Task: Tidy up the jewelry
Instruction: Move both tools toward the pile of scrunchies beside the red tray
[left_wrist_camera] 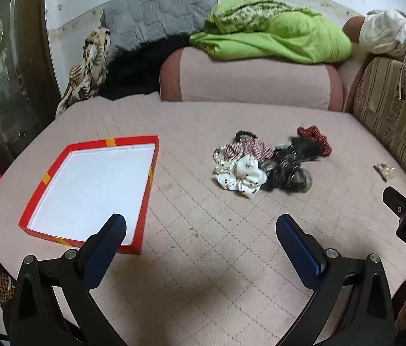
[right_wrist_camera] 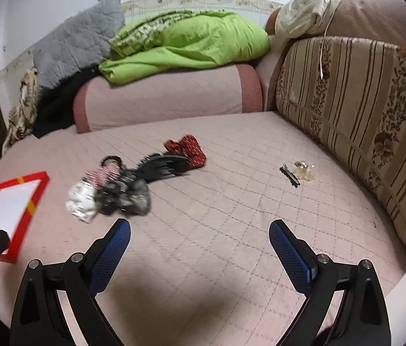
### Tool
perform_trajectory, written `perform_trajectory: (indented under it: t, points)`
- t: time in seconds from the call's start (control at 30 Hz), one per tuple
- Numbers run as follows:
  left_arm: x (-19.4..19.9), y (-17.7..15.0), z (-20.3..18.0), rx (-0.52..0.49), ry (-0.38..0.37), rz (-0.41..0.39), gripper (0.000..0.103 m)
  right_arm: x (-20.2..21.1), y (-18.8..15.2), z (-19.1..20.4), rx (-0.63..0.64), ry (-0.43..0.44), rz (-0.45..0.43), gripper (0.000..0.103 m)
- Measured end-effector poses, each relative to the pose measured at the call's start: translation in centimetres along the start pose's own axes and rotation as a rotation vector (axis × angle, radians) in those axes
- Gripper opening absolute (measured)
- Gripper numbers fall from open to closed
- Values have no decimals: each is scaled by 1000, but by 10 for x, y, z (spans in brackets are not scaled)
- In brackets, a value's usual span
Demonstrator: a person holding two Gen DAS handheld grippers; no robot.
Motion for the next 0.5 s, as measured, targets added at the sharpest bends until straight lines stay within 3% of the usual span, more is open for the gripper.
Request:
perform_trajectory:
  t: [0.3, 0.5]
  points:
    - [38, -2, 7, 79, -62, -56, 103, 84, 4, 1, -27, -37, -207, 103]
    - [49, -4, 5, 75, -101, -72, 103, 107, 4, -4, -28, -31, -264, 103]
Point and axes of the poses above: each gripper's, at about its wrist camera, not at the fingertips, and x roughly against the way its jaws point, z to its left, y to its top, the point moved 8 cm from there along -x, roughly the way its jaws point, and after that the axes turned 13 degrees about z, right-handed, at the moved point
